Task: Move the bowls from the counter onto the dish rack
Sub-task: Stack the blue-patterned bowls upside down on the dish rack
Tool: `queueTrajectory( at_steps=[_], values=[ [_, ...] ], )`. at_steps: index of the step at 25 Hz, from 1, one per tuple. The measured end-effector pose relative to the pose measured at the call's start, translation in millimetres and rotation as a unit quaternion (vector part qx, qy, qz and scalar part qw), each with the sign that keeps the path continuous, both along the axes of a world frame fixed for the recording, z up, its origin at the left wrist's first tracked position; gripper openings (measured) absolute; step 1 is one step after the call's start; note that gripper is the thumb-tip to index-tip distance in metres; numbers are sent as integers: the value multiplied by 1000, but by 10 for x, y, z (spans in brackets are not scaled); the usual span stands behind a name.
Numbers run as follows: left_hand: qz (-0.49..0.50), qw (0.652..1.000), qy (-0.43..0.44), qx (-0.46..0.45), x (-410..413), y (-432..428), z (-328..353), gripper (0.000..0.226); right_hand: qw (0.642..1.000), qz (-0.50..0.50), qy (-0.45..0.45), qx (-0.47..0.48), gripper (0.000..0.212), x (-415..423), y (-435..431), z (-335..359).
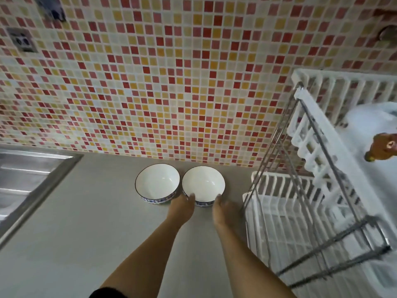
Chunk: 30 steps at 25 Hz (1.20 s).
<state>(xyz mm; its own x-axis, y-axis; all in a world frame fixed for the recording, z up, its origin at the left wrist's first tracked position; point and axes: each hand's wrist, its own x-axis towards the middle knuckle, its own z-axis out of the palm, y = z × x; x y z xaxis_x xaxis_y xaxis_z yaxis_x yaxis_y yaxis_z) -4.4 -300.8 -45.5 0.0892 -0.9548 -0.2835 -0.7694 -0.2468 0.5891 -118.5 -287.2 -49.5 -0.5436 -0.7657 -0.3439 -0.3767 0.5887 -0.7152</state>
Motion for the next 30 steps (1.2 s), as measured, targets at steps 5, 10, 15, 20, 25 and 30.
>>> queueTrajectory(
  at_steps=[5,10,15,20,25,30],
  values=[
    [84,994,44,52,-100,-233,-138,47,996,-21,-84,-14,64,126,-278,-282],
    [117,989,59,67,-74,-273,-199,36,987,-35,-157,0,53,252,-404,-606],
    [131,986,85,54,56,-53,-115,33,990,-35,-117,-64,43,343,-21,-217],
    [187,973,135,-26,497,237,393,36,979,82,-89,-163,54,479,410,252],
    [178,954,204,-128,1077,854,1065,46,947,229,-34,-222,50,634,1054,917],
    [153,914,258,-271,1331,1464,1641,44,927,249,-86,-269,49,806,1428,1792]
  ],
)
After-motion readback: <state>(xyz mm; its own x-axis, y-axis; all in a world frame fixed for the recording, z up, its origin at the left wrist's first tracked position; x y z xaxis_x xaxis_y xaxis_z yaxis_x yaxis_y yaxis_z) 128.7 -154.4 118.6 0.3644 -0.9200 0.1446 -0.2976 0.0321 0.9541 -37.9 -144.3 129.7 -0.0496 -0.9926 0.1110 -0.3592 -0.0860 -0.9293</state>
